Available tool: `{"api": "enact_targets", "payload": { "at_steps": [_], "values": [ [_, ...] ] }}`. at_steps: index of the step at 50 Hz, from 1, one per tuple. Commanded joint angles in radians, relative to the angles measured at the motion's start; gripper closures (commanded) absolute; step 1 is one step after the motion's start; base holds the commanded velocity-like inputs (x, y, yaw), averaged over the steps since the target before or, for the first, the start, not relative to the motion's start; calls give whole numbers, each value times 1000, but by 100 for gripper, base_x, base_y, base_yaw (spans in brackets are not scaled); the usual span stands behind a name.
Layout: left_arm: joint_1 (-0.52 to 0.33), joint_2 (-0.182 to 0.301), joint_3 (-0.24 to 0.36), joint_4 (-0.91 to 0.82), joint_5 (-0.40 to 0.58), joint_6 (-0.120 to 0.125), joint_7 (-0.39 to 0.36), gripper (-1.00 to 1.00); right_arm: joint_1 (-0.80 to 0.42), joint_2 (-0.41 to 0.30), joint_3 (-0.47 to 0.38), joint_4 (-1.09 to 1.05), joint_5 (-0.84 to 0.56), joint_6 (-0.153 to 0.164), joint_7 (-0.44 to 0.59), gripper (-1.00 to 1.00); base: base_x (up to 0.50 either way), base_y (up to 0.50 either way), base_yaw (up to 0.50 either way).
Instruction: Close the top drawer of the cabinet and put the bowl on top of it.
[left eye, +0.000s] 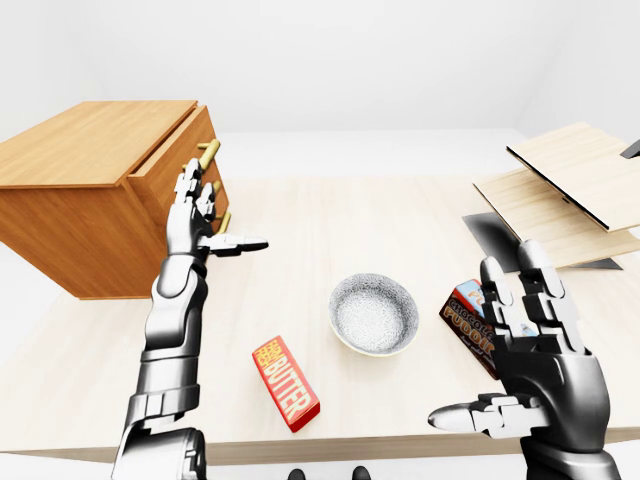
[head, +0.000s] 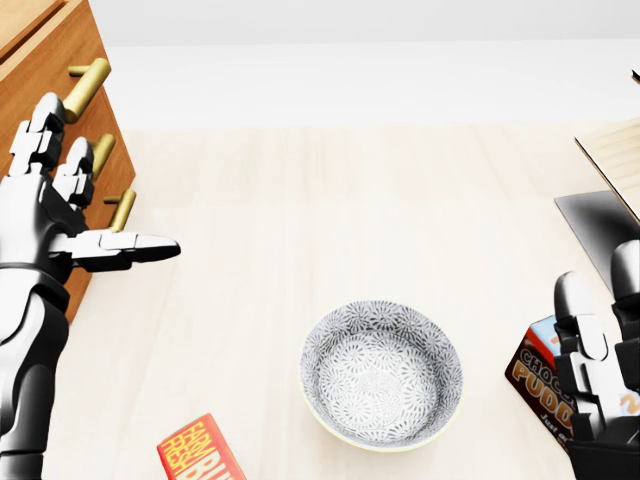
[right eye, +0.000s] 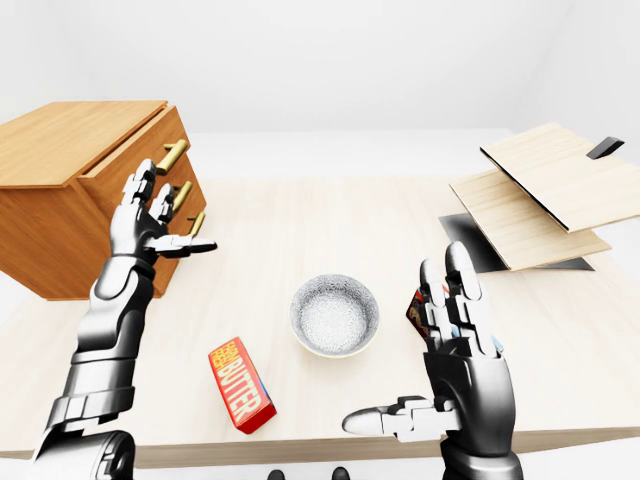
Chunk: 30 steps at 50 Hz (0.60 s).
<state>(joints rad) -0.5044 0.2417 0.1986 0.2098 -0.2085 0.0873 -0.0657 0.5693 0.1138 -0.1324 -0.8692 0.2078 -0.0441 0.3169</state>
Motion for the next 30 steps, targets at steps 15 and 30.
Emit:
{"api": "enact_targets", "payload": {
  "at_steps": [15,30],
  "values": [
    [-132,88,29,272,-38,0,2,-100,6,-5,11,6,-5,-15,-2,-100,0,0,0],
    [-199,129,33,431,-67,0,-13,-100,20,-30,52,23,-20,-43,-23,-100,0,0,0]
  ]
}}
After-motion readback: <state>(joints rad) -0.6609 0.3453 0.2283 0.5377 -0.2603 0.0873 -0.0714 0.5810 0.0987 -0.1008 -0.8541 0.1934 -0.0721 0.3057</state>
